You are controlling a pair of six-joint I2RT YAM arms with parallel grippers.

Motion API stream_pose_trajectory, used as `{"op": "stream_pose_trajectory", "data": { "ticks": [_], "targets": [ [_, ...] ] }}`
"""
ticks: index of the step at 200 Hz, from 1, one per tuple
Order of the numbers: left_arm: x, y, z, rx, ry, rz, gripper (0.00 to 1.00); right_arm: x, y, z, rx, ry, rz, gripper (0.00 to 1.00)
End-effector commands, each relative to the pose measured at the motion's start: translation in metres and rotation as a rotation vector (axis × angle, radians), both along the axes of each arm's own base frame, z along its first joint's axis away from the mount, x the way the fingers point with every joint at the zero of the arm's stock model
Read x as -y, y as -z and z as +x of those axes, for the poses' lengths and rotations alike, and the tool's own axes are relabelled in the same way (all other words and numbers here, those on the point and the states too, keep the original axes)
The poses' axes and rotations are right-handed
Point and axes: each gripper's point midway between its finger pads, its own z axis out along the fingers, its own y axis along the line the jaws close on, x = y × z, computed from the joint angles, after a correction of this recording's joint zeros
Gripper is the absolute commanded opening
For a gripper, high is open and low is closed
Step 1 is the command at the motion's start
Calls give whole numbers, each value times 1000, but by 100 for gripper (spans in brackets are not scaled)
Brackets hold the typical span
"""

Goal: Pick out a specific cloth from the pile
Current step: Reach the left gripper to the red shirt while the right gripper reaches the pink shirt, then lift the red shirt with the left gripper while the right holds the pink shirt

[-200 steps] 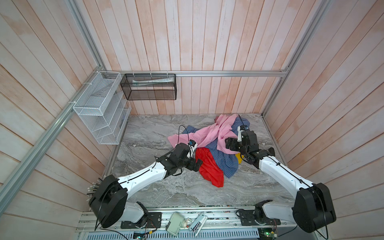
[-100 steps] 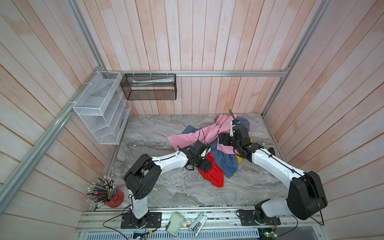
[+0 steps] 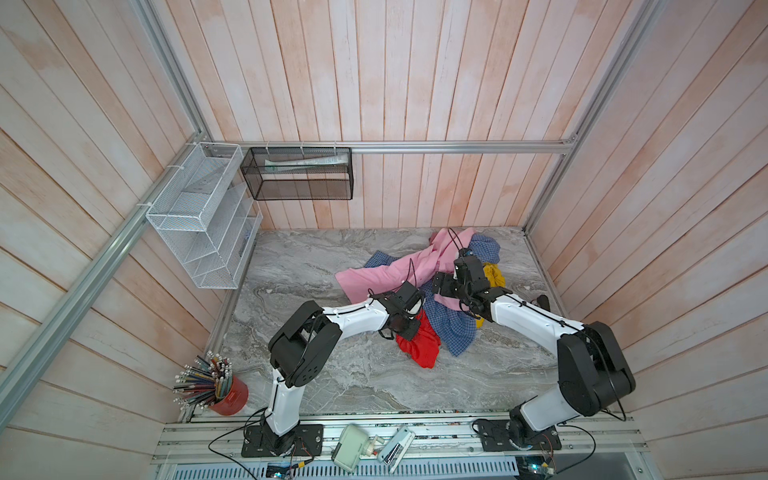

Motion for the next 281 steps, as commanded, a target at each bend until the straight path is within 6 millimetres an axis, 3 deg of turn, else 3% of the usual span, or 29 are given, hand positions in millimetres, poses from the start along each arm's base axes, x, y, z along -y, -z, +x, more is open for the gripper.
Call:
{"op": "stream_pose_trajectory", "data": {
  "ticks": [1, 49, 106, 176, 244, 281],
  "targets": [
    [2, -58, 31, 146, -43, -68, 0, 11, 25, -1, -77, 55, 60, 98],
    [-19, -122, 61, 257, -133, -165, 0, 21, 31, 3, -68, 100, 89, 98],
    [-39, -197, 81, 421, -195, -246, 0, 32, 38, -1, -81, 134, 127, 98],
    [-48, -294, 81, 608, -203, -382, 0, 43, 47, -5, -105, 176, 121, 98],
    [-102, -367, 99, 702, -292, -448, 0, 56, 50, -2, -107, 226, 141, 98],
    [-124, -394, 99, 752, -331, -459, 0, 58, 52, -3, -110, 240, 152, 98]
  ]
}}
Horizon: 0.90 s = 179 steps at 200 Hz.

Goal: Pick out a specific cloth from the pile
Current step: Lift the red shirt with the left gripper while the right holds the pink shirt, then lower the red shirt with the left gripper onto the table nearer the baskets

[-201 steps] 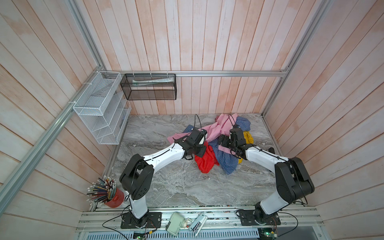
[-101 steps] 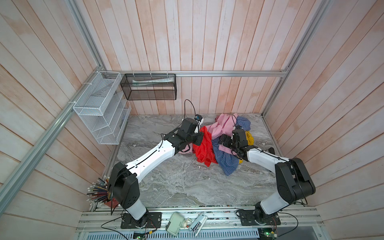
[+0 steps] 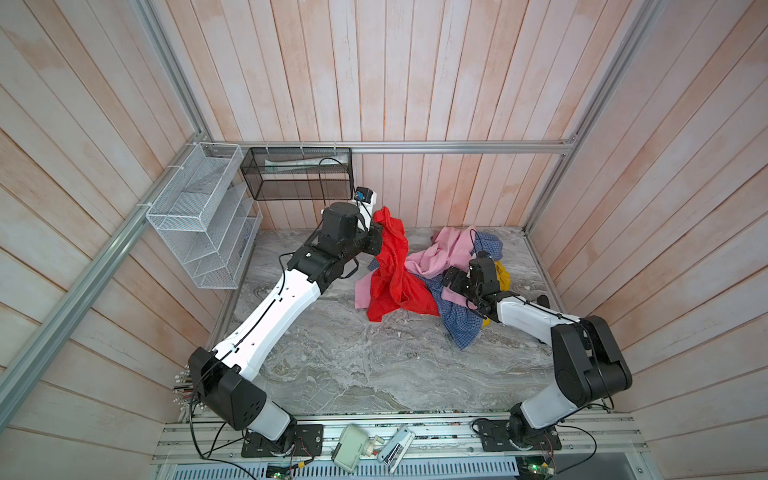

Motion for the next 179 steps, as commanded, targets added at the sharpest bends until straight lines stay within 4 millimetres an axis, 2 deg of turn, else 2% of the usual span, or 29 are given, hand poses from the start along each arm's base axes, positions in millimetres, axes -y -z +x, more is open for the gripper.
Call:
{"op": "stream_pose_trajectory", "data": {
  "ticks": [1, 76, 121, 146, 179],
  "targets": [
    [-16, -46, -8, 98, -18, -39, 0, 22, 43, -24, -151, 69, -34, 98],
    [-79, -106, -10, 226, -169, -21, 0, 27, 50, -28, -163, 93, -15, 98],
    [-96, -126, -16, 273, -206, -2, 0, 33, 55, -30, -177, 114, -15, 98],
    [-89, -120, -18, 259, -163, -25, 0, 36, 55, -30, -180, 121, -2, 98],
    [-69, -79, -15, 163, -76, -53, 1, 33, 53, -29, -172, 104, 1, 98]
  ]
}}
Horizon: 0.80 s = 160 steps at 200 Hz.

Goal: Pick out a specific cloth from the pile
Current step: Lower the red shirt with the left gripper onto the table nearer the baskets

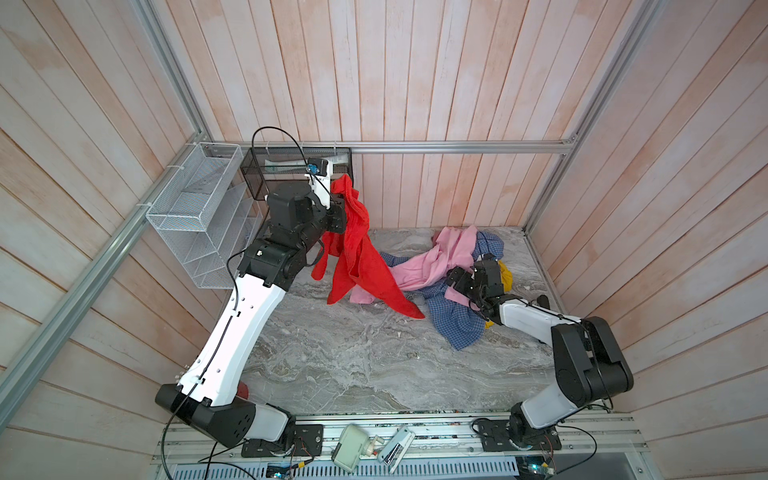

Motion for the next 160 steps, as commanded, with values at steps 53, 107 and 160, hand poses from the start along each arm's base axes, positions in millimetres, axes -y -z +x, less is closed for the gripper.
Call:
{"op": "stream_pose_trajectory", "data": {
  "ticks": [53, 107, 160],
  "targets": [
    [-16, 1, -8, 53, -60, 3, 3, 13, 39, -28, -149, 8, -34, 98],
    [0, 39, -16, -28, 27, 47, 6, 9, 33, -24, -130, -4, -14, 98],
    [-64, 149, -19, -301, -251, 77, 6, 4, 6, -22, -47, -40, -30, 98]
  ]
}}
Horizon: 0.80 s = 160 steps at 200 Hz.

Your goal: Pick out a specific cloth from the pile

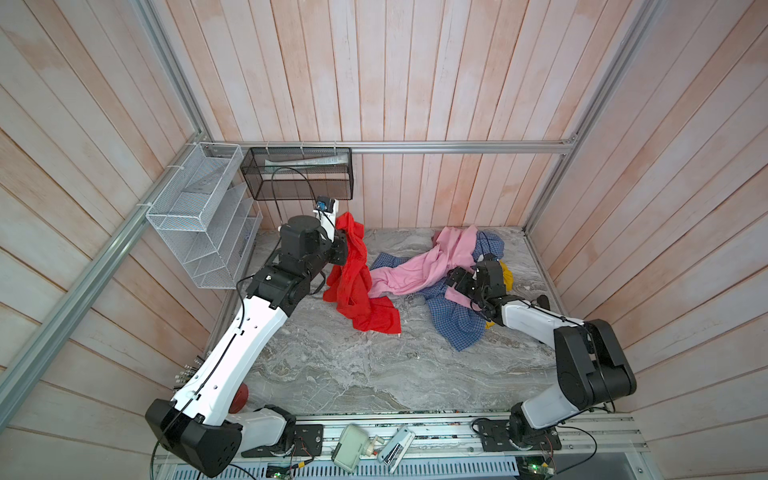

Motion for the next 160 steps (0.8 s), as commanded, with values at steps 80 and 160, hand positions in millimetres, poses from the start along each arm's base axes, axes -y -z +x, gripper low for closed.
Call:
{"op": "stream_pose_trajectory", "data": {
  "ticks": [80, 160],
  "targets": [
    [-100, 120, -16, -285, -341, 160, 7, -27, -60, -6, 136, -70, -139, 97],
    [-83, 77, -11, -166, -179, -15, 9, -59, -140, -7, 357, -159, -252, 97]
  ]
}}
